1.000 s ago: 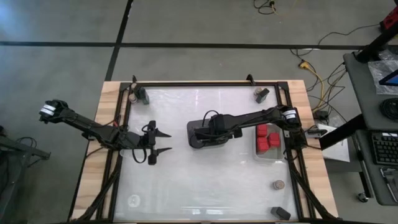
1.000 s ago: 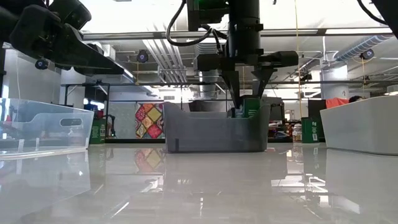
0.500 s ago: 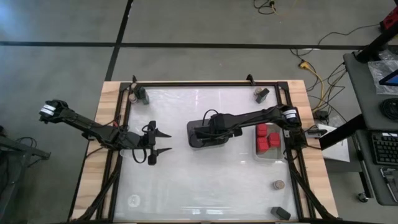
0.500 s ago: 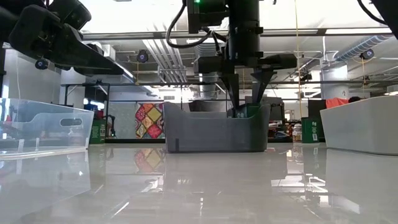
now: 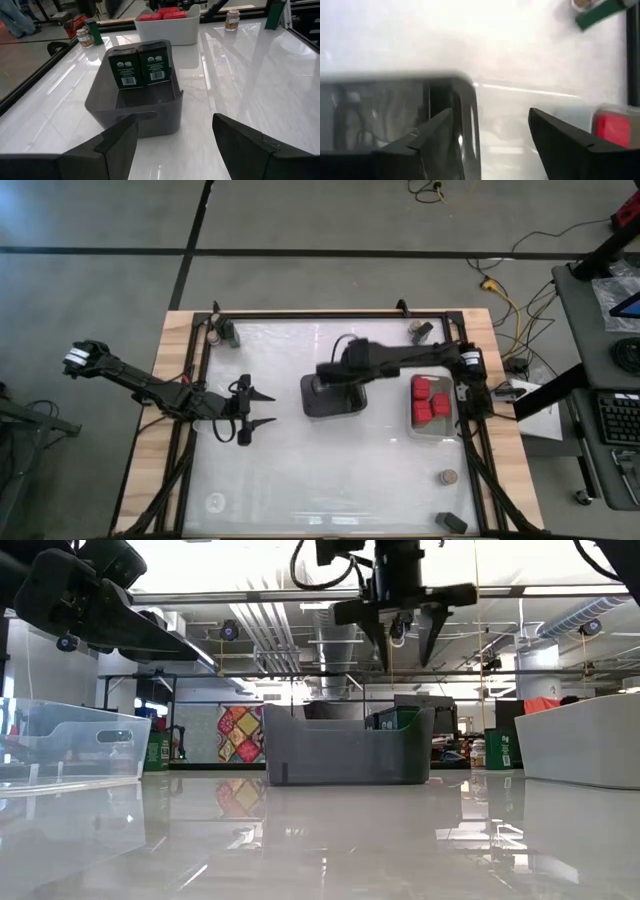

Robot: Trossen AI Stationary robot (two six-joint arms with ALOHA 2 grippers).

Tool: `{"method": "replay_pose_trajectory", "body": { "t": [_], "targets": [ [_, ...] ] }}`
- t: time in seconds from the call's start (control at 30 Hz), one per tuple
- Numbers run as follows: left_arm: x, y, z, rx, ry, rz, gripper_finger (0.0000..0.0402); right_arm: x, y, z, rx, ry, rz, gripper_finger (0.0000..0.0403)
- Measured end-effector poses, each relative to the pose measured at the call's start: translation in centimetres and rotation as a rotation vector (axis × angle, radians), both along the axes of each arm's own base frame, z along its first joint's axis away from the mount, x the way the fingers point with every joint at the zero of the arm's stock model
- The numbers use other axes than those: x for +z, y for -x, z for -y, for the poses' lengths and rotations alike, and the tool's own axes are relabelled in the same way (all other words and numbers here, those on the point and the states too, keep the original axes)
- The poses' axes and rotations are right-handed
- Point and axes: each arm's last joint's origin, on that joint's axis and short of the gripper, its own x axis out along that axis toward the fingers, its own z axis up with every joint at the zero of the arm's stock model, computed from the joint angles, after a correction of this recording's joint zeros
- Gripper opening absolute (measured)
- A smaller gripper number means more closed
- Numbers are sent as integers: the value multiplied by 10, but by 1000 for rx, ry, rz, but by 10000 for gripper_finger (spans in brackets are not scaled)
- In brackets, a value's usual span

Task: Sort spices by type
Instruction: Put the green spice can into the gray bin

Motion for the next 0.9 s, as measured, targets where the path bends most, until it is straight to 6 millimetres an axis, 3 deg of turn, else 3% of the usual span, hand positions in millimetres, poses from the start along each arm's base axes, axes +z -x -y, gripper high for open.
{"method": "replay_pose_trajectory", "body": {
  "t": [0.3, 0.57, 0.9],
  "targets": [
    [-5, 2, 2, -19, 27, -42, 239, -6, 53, 83, -314, 94, -61, 264],
    [-10, 4, 1, -5, 44, -49, 239, -18, 113, 126, -547, 142, -52, 273],
    [-7, 3, 1, 3, 46, -31, 239, -54, 163, 163, -720, 168, 70, 260]
  ]
}}
